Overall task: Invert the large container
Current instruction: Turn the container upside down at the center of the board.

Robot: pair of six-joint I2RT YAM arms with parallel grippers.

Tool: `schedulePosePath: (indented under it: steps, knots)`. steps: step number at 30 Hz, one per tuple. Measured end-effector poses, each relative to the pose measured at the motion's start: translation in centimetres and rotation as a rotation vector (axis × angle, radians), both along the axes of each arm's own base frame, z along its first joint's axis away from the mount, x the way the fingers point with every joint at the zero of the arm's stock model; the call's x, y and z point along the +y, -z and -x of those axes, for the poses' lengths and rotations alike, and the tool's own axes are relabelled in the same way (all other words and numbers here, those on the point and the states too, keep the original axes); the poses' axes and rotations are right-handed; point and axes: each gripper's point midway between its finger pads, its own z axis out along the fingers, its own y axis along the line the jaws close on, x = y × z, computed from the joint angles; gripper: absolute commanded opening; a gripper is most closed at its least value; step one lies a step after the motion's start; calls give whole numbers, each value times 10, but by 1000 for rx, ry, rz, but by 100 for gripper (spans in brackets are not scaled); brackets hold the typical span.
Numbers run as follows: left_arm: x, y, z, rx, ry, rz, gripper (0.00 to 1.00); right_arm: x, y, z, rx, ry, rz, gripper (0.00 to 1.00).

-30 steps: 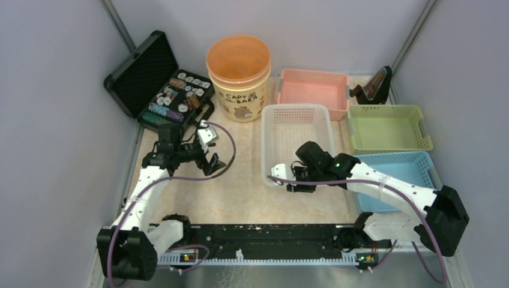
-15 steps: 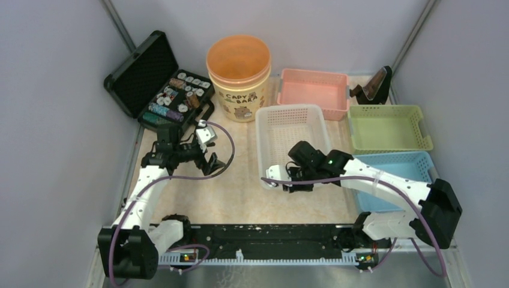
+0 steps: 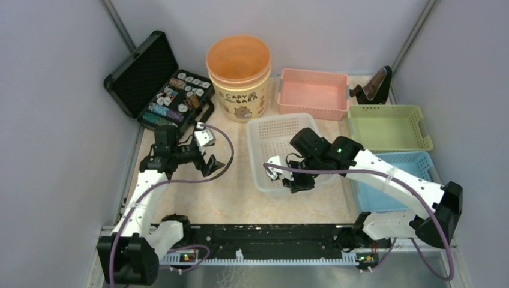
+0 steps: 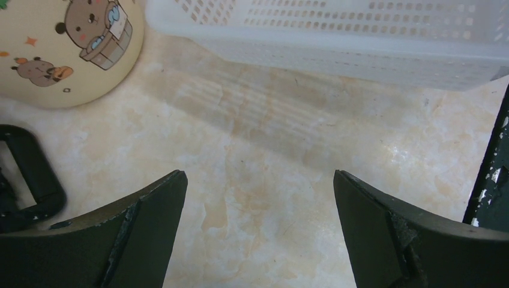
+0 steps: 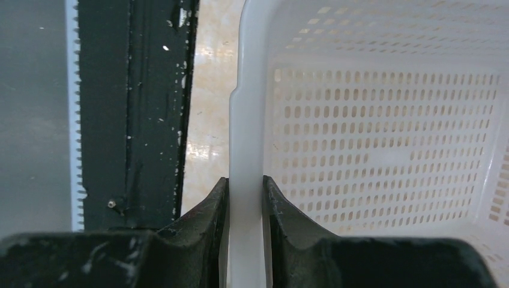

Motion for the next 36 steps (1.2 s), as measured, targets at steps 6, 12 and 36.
schedulePosePath:
  steps: [6, 12, 36]
  knots:
    - [-4, -22, 3, -84, 31, 21, 99, 2, -23, 15, 60, -30, -35, 0]
    - [-22, -57, 11, -191, 210, 83, 99, 0, -40, 24, 79, -48, -66, 0]
    - [-98, -49, 28, -211, 537, 102, 95, -5, -94, 22, 93, -13, -216, 0]
